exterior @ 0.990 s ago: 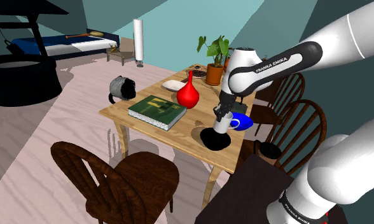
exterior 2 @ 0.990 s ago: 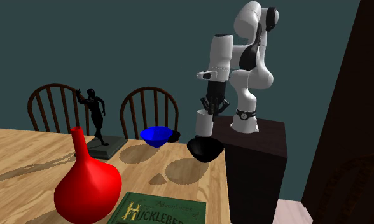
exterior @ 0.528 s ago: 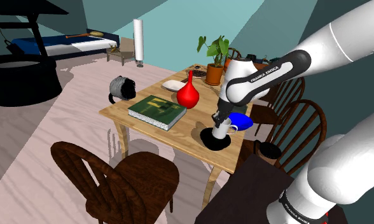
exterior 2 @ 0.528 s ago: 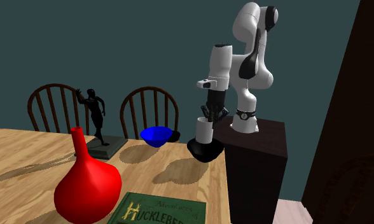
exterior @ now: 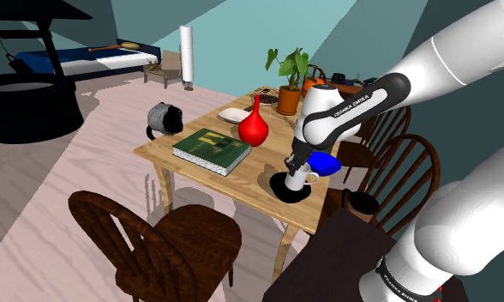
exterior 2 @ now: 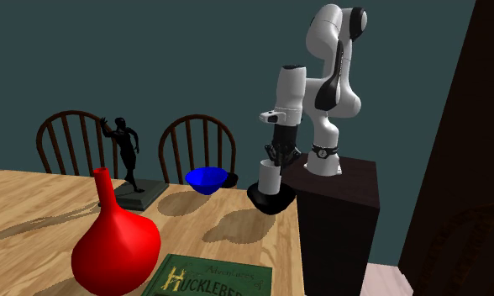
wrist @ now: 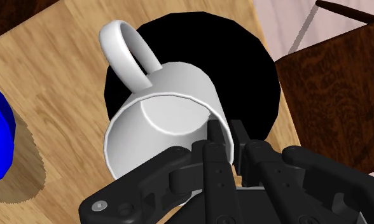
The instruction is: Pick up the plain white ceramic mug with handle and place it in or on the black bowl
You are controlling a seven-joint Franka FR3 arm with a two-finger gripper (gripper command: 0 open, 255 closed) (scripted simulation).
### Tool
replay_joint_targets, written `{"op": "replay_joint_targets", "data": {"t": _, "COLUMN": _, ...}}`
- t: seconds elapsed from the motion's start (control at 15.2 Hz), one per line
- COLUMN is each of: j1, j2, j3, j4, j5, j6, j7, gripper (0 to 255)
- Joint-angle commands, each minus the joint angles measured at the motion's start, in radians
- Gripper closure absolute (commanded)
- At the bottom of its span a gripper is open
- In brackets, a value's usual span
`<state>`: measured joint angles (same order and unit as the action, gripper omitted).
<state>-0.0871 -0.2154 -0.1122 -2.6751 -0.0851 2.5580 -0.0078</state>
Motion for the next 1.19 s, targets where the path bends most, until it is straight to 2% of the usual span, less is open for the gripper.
{"op": "replay_joint_targets", "data": {"t": 0.0, "j1": 0.000, "j2": 0.001, "j3": 0.000, "j4": 0.000, "j5": 0.000, "j6": 0.001, "j7": 0.000, "gripper": 255}}
{"op": "replay_joint_targets", "data": {"t": 0.07, "j1": 0.000, "j2": 0.001, "j3": 0.000, "j4": 0.000, "j5": 0.000, "j6": 0.001, "j7": 0.000, "gripper": 255}}
{"op": "replay_joint_targets", "data": {"t": 0.13, "j1": 0.000, "j2": 0.001, "j3": 0.000, "j4": 0.000, "j5": 0.000, "j6": 0.001, "j7": 0.000, "gripper": 0}}
{"op": "replay_joint_targets", "data": {"t": 0.46, "j1": 0.000, "j2": 0.001, "j3": 0.000, "j4": 0.000, "j5": 0.000, "j6": 0.001, "j7": 0.000, "gripper": 0}}
{"op": "replay_joint_targets", "data": {"t": 0.73, "j1": 0.000, "j2": -0.121, "j3": 0.008, "j4": 0.035, "j5": -0.002, "j6": -0.156, "j7": 0.003, "gripper": 0}}
{"op": "replay_joint_targets", "data": {"t": 1.12, "j1": 0.000, "j2": -0.121, "j3": 0.008, "j4": 0.035, "j5": -0.002, "j6": -0.156, "j7": 0.003, "gripper": 0}}
